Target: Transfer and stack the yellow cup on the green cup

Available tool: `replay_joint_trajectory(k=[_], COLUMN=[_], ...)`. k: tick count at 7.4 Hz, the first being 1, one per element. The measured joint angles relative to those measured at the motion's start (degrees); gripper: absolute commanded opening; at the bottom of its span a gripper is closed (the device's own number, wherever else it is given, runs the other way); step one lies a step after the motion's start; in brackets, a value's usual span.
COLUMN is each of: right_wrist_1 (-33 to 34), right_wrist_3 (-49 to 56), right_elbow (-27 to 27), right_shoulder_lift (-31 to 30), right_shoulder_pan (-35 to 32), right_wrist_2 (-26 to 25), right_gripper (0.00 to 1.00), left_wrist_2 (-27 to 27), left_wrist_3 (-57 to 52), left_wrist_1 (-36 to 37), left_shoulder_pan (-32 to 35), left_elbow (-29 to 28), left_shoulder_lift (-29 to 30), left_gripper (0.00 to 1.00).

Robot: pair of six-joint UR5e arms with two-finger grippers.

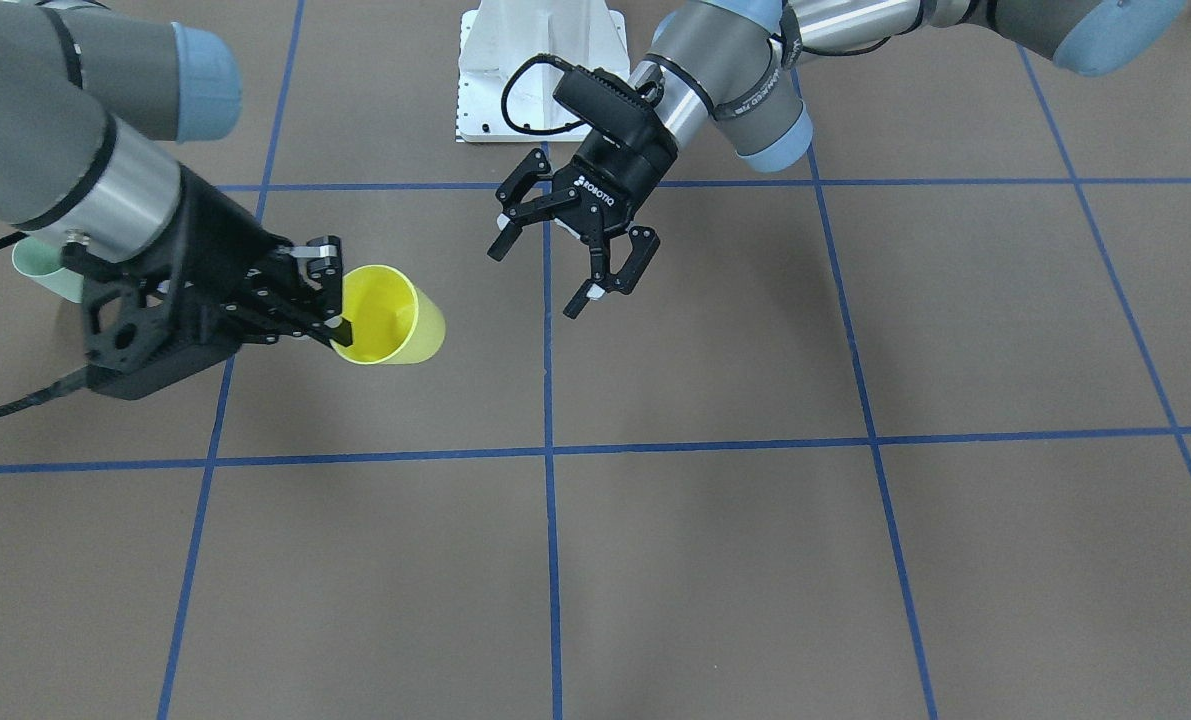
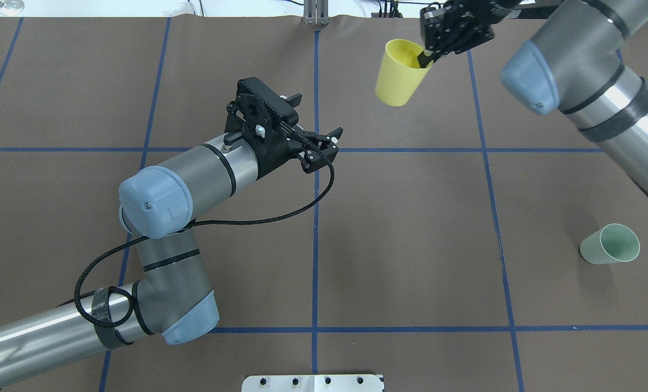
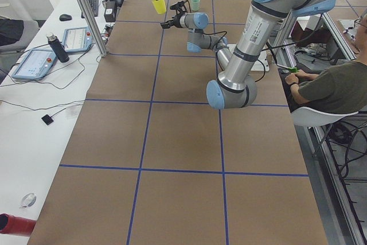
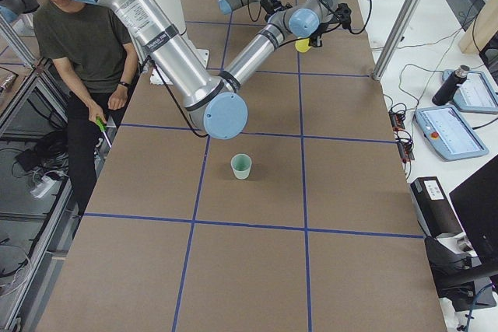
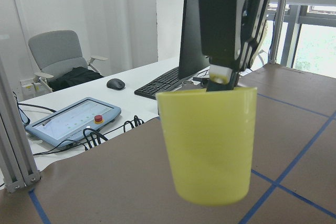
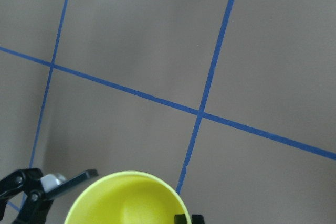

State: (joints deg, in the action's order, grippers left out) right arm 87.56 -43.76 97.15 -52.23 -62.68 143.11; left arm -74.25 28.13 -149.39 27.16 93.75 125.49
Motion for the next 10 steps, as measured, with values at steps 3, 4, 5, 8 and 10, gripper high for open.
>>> replay_joint_trajectory(k=[3, 4, 5, 8, 10], right_wrist_1=[0.0, 0.0, -0.1, -0.5, -1.8], right_wrist_3=[0.8, 1.7, 3.4, 12.0, 16.0], right_elbow=[12.8, 17.5, 22.0, 29.1, 28.9], right_shoulder_lift=[-17.2, -23.9, -31.1, -47.1, -49.9], right_shoulder_pan=[-6.8, -7.0, -6.9, -6.5, -6.4], right_wrist_2=[-2.5, -5.4, -8.0, -13.5, -15.1], right_gripper=[0.00, 0.00, 0.00, 0.00, 0.00], left_wrist_2=[2.0, 1.8, -0.4, -10.1, -18.5], left_wrist_3=[7.1, 11.5, 17.9, 26.2, 23.6], left_wrist_1=[1.0, 1.6, 2.8, 12.4, 21.6], left_shoulder_pan=[3.8, 5.9, 8.0, 14.2, 20.5], left_elbow=[-4.3, -7.6, -10.4, -12.8, -12.8], left_shoulder_lift=[-3.7, -4.6, -4.9, -5.1, -4.9], left_gripper=[1.00, 1.00, 1.00, 1.00, 1.00])
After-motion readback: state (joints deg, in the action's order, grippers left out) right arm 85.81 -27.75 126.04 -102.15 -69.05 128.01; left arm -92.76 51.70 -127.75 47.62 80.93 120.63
